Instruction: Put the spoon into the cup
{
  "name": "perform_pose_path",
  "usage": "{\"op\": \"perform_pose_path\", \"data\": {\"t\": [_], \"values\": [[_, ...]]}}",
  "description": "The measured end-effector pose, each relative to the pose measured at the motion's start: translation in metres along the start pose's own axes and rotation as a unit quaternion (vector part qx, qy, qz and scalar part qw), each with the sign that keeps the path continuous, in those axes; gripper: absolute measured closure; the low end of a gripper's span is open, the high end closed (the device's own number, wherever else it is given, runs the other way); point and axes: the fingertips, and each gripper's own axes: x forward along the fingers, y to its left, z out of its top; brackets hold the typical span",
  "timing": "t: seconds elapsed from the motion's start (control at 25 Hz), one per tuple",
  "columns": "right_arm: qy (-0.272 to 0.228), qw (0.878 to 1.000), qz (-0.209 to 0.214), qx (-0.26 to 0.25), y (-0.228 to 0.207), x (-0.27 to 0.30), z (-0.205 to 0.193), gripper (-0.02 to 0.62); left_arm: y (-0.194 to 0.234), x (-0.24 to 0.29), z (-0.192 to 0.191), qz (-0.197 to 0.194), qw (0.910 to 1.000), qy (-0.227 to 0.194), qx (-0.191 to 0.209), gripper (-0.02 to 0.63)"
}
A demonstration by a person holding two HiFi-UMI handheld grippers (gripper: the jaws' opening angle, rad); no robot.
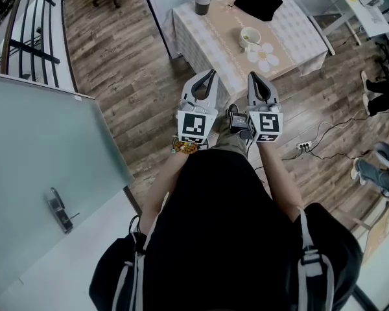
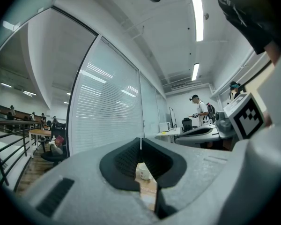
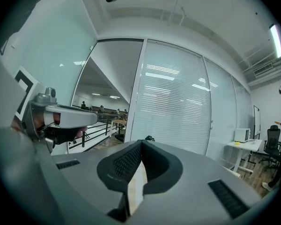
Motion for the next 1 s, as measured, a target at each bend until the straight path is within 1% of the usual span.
{"op": "perform_pose_path", "data": {"t": [0.32, 0.6, 0.76, 1.0], "values": [[0.002, 1.000, -0.002, 0.005, -0.005, -0.004, -0.003, 0.589, -0.003, -0.002, 0.001, -0.002, 1.0000, 0.000, 0.004, 0.583], [0.012, 1.000, -0.013, 0.016, -0.015, -0.007, -0.013, 0.589, 0.000, -0.005, -0.005, 0.000, 1.0000, 0.007, 0.002, 0.583], [0.010, 1.000, -0.018, 0.021, -0.019, -0.006, -0.012, 0.589, -0.001, -0.002, -0.008, -0.004, 0.9999, 0.011, 0.001, 0.583], [0.014, 0.999, -0.026, 0.029, -0.029, -0.002, -0.018, 0.589, -0.002, 0.003, -0.011, -0.011, 0.9997, 0.017, 0.011, 0.583]]}}
